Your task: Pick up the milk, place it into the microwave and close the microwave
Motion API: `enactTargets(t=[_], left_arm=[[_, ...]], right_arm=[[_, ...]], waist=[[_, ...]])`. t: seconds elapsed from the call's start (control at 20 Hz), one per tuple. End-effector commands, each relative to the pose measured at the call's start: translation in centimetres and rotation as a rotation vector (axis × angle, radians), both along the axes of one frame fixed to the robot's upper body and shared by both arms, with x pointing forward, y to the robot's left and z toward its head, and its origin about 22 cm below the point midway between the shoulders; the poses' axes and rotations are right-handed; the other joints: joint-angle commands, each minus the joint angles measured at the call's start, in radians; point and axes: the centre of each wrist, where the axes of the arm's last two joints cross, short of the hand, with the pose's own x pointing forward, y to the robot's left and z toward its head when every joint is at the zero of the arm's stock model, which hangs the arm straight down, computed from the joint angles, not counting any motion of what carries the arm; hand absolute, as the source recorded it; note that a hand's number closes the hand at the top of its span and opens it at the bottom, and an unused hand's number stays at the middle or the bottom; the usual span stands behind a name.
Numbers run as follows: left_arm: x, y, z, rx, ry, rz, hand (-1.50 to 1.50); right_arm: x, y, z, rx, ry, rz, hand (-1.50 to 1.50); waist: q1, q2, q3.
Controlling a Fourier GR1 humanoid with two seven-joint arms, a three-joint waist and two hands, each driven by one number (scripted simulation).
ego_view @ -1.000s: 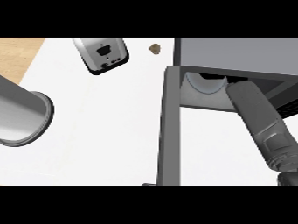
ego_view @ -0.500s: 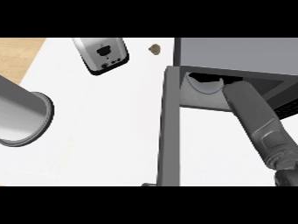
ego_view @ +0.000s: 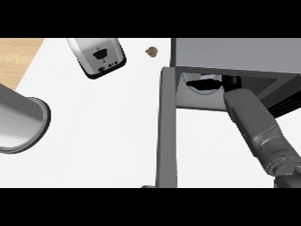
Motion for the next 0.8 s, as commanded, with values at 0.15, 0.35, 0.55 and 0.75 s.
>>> enactTargets(t=[0.15,0.35,0.55,0.75], left_arm=[[0.6,-3.1,0.6,0.001,-0.016,-0.070,-1.50],[0.4,-3.9,1.3,0.027,-0.005,-0.089,-1.50],[2.3,-5.7,0.7,0.048,0.003,-0.100,-1.50],[2.5,-6.5,-0.2,0.051,0.014,-0.137,-1.50]], right_arm=[[-2.4,0.6,-3.8,0.120,0.025,0.094,-1.50],[-2.5,-0.5,-3.8,0.150,0.028,0.132,-1.50],[-4.6,0.4,-6.4,0.208,0.040,0.174,-1.50],[-5.5,-0.5,-6.7,0.243,0.056,0.205,-1.50]], waist=[[-0.038,-0.018,-0.002],[-0.049,-0.024,-0.003],[-0.084,-0.036,-0.004],[-0.094,-0.041,-0.005]])
